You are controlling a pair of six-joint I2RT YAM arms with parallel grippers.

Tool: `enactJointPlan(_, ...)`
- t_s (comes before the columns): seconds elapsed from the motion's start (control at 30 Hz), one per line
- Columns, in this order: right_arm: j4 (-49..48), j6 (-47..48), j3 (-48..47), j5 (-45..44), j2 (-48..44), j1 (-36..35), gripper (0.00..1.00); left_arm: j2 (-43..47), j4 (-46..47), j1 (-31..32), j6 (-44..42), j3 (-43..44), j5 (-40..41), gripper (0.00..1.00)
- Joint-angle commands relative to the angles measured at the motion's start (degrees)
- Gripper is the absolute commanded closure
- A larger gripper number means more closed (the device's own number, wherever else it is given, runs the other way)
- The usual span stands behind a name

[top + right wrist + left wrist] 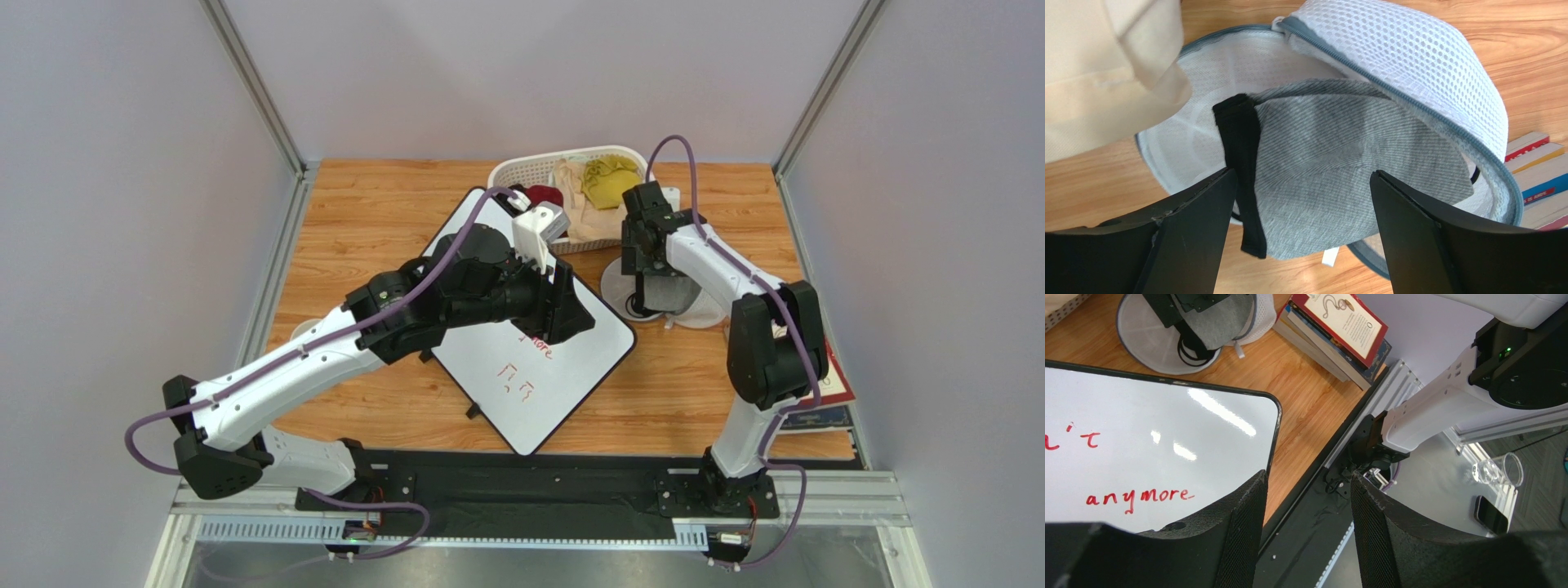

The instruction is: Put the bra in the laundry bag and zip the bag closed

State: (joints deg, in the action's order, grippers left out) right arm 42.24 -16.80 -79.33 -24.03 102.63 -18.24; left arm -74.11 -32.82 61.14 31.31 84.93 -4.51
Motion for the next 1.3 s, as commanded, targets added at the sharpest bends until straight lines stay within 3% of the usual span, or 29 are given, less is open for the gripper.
enactJointPlan(0.0,-3.30,1.15,-0.47,-5.67,2.22,-0.48,0.15,-0.16,-0.05,-0.85,-1.08,1.38,-0.59,0.41)
enactJointPlan(0.4,-4.36,1.50,-1.00,-6.11,4.51,1.27,0.14,-4.54,-0.75,-4.63,-0.72,6.82,-5.76,0.41)
enactJointPlan(0.7,-5.59,6.77,-1.53,-8.49,4.16,5.14,0.16,-7.72,-1.55,-6.92,-1.43,11.05,-7.88,0.41)
enactJointPlan(1.07,2.85,2.82,-2.06,-4.80,-7.79,2.95,0.13,-7.55,-1.46,-7.80,-1.69,10.35,-8.23,0.41)
enactJointPlan(1.17,2.94,3.79,-1.97,-1.91,-9.99,2.95,0.14,-6.84,-1.37,-7.88,-1.52,9.56,-8.23,0.41)
enactJointPlan(1.27,-1.09,4.14,0.22,8.89,-10.00,2.51,0.20,-6.05,-1.20,-8.06,-1.60,8.77,-8.05,0.41)
